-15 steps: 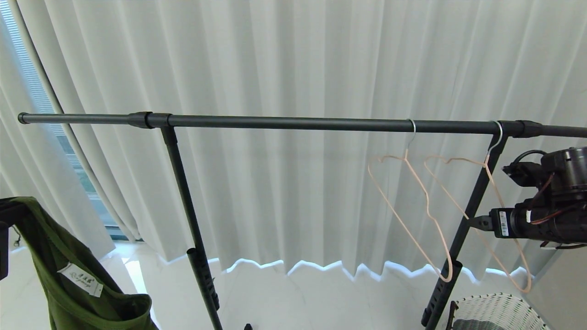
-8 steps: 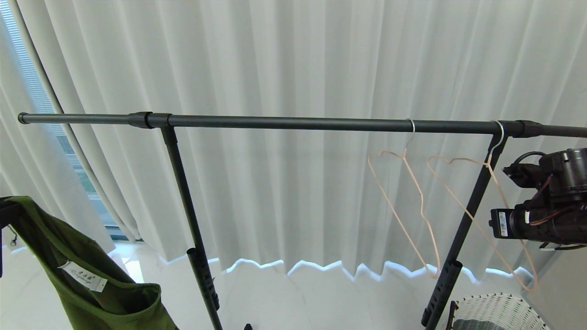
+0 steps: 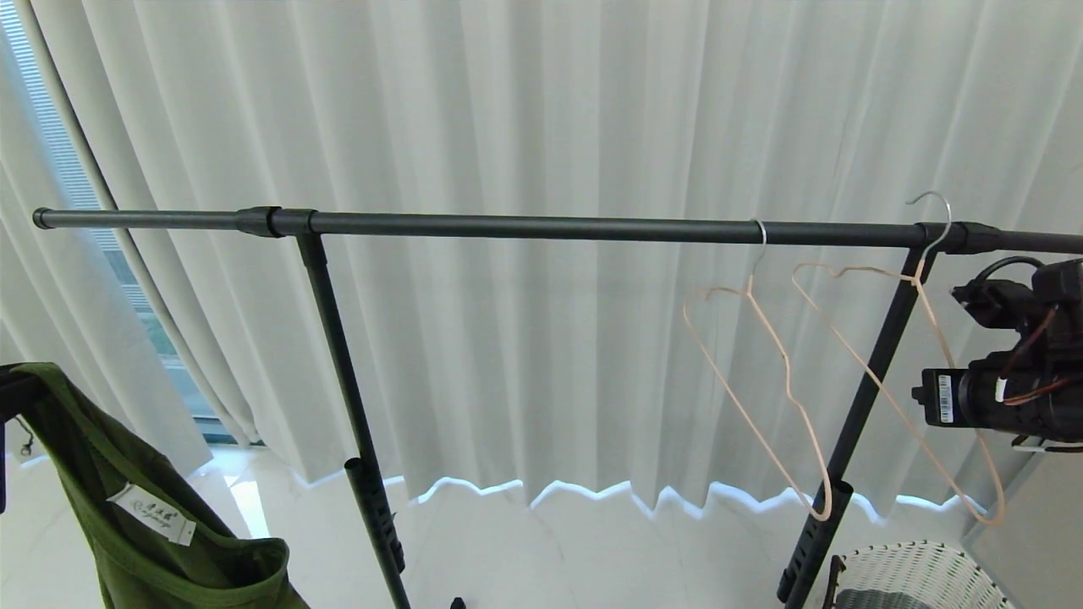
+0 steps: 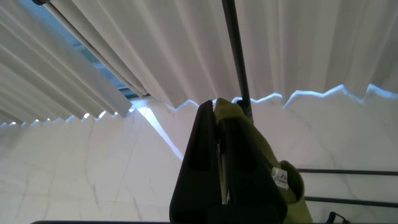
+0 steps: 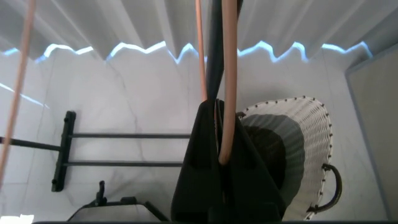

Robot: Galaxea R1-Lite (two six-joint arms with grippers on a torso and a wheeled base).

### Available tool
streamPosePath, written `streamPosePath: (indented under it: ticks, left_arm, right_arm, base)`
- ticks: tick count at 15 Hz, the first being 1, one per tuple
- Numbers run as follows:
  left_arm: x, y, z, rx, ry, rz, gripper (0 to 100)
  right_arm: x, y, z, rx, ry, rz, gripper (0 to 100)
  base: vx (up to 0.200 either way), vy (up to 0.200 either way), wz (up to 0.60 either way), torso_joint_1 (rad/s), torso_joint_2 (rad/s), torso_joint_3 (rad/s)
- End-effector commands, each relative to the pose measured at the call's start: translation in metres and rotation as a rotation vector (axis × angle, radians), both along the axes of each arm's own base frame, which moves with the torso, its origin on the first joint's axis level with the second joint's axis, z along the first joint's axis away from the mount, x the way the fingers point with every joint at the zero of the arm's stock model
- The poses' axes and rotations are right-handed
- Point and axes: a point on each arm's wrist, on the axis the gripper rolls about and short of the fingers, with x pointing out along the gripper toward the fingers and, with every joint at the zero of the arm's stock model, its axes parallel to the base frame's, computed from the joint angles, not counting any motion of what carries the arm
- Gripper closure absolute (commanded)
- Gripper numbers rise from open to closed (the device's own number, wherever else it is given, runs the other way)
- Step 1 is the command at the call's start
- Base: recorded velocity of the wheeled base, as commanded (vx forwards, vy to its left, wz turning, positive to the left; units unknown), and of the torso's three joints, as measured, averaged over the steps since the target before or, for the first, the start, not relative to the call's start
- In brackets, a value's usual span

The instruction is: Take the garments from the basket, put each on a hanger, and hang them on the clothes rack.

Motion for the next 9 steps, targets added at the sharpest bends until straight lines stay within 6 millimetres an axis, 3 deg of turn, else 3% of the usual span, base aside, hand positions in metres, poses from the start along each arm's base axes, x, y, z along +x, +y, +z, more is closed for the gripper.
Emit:
streamPosePath:
  ticks: [1,5,9]
  left_arm:
    - [0.000,0.000,0.000,-0.001,-0.001,0.000,100]
    - [0.000,0.000,0.000,0.002,0.001,0.001,100]
    - [0.001,-0.001,0.000,0.003,0.005,-0.001,100]
  right_arm:
    - [-0.022,0.002,0.014,0.006,-0.053,0.018,100]
    - [-0.062,0.007,0.025,0.009,-0.063,0.072,100]
    - [-0.094,0.008,0.030,0.007,-0.036,0.115,100]
  base:
    - [0.000,0.000,0.00,0.000,0.00,0.000]
    - [0.000,0.000,0.00,0.000,0.00,0.000]
    - [-0.200,0.000,0.00,0.006,0.00,0.002]
